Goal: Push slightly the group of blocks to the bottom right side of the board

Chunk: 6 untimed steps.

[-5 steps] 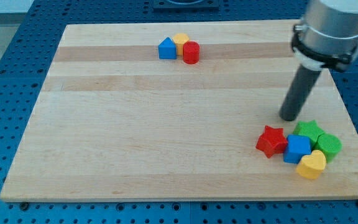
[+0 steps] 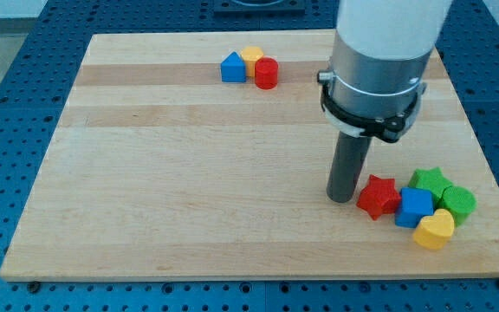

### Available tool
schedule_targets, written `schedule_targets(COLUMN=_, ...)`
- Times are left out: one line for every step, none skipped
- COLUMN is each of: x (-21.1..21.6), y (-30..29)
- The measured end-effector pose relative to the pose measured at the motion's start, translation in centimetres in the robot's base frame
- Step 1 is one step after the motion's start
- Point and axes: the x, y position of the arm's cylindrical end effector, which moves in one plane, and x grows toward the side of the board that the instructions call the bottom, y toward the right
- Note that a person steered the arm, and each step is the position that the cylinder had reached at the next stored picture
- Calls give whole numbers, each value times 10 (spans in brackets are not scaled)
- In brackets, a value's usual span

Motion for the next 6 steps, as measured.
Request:
schedule_targets(x=3, y=10)
schedule_targets(x=10, y=26)
schedule_targets(x=16, y=36)
schedule_targets(x=17, y=36)
schedule_targets(x=17, y=36)
schedule_targets(x=14, y=17)
